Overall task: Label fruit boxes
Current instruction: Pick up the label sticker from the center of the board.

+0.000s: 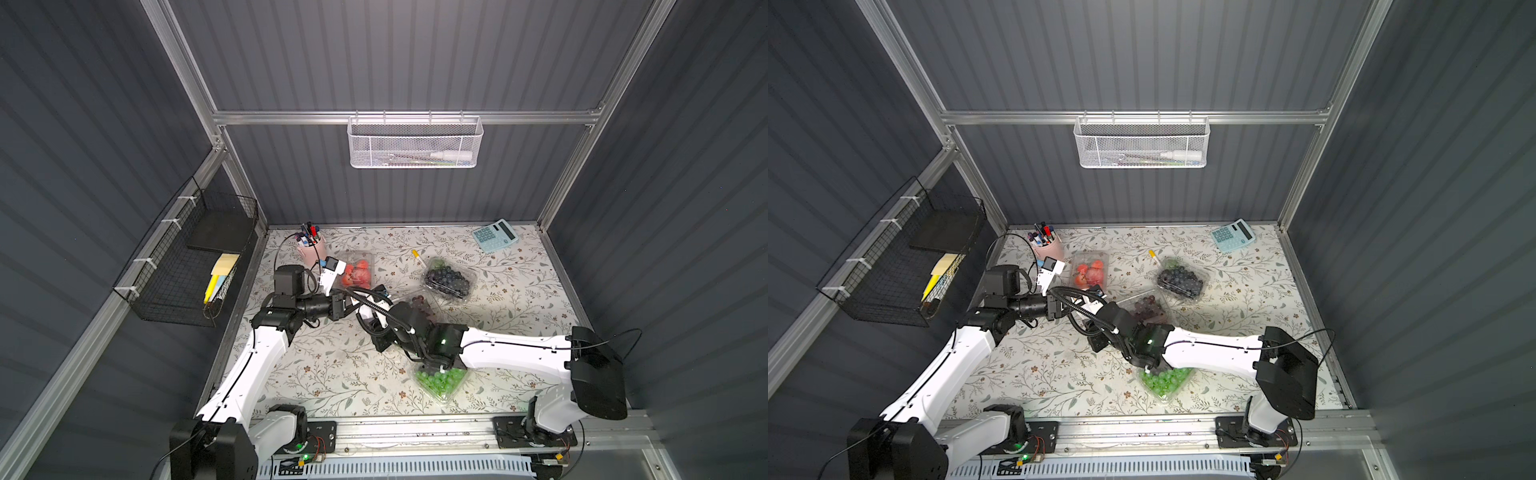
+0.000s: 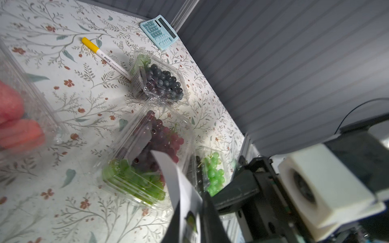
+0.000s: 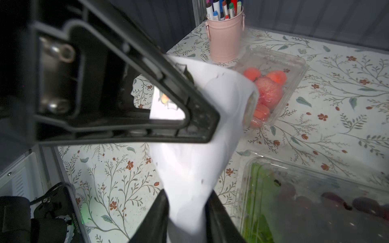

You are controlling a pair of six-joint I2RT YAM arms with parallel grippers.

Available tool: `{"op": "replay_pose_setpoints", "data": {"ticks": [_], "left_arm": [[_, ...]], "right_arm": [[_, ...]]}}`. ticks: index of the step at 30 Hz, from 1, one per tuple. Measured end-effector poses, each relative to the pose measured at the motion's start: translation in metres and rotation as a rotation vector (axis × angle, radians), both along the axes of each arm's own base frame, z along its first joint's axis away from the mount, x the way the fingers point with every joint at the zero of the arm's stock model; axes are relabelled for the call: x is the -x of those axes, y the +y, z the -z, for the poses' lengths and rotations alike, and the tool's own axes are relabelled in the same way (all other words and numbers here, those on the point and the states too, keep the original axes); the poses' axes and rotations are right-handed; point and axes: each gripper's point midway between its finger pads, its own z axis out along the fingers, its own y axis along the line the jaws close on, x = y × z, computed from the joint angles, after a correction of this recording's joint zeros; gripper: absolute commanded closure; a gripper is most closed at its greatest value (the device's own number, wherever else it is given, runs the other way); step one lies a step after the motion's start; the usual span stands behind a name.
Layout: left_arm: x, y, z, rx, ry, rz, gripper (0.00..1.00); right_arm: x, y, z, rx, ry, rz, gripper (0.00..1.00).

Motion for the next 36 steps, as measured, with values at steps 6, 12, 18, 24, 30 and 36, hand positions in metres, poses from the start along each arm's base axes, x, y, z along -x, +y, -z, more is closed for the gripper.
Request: {"op": "replay_pose_setpoints", "data": {"ticks": [6,12,18,24,30,36], "left_arm": [[-0.001,-0.001,-0.003,-0.022,-0.062,0.026,1.0],[0.007,-0.006,-0.011,-0.015,-0.165,0.101,1.0],[0.028,-0.023,-0.02,0.016,-0.28,0.243,1.0],[0.045,-0.033,-0.026,0.045,-0.396,0.356,1.0],[0.059,-0.036,-0.031,0.063,-0.523,0.447,1.0],[0.065,-0.038,-0.033,0.07,-0.572,0.482,1.0]], "right_arm": [[0.011,-0.029,-0.022,0.011,-0.101,-0.064,0.36],[0.008,-0.069,-0.047,0.003,-0.132,-0.191,0.34],[0.017,-0.096,-0.061,-0.012,-0.124,-0.38,0.34],[0.025,-0.093,-0.068,0.042,-0.121,-0.537,0.34],[0.026,-0.084,-0.069,0.053,-0.094,-0.642,0.35],[0.035,-0.07,-0.075,0.011,-0.055,-0.759,0.41]]}}
